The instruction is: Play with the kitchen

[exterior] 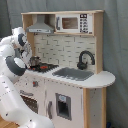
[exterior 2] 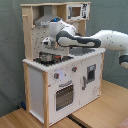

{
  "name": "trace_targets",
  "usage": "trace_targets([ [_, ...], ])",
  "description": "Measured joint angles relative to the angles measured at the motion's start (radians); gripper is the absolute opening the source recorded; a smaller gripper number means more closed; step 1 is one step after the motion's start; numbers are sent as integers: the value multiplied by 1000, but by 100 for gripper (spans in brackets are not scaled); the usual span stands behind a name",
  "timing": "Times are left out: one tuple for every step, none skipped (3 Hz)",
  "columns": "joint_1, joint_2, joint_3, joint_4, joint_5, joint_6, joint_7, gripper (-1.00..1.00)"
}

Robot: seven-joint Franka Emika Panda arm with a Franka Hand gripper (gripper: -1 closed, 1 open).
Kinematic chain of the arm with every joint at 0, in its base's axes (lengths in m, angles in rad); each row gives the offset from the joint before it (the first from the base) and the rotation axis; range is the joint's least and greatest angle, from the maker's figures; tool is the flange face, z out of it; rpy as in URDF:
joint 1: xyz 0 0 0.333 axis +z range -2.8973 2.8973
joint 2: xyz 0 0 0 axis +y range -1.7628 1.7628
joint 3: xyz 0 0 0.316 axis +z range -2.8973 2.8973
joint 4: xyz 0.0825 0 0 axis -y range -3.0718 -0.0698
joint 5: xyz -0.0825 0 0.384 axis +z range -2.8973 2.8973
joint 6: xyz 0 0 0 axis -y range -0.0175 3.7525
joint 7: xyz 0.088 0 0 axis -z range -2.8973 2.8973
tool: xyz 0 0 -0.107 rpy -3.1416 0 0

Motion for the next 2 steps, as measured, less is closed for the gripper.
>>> trace_targets([
  [-4, 24, -21, 2, -3, -66, -72, -100],
  [-2, 60, -51, 2, -15, -152, -114, -100],
])
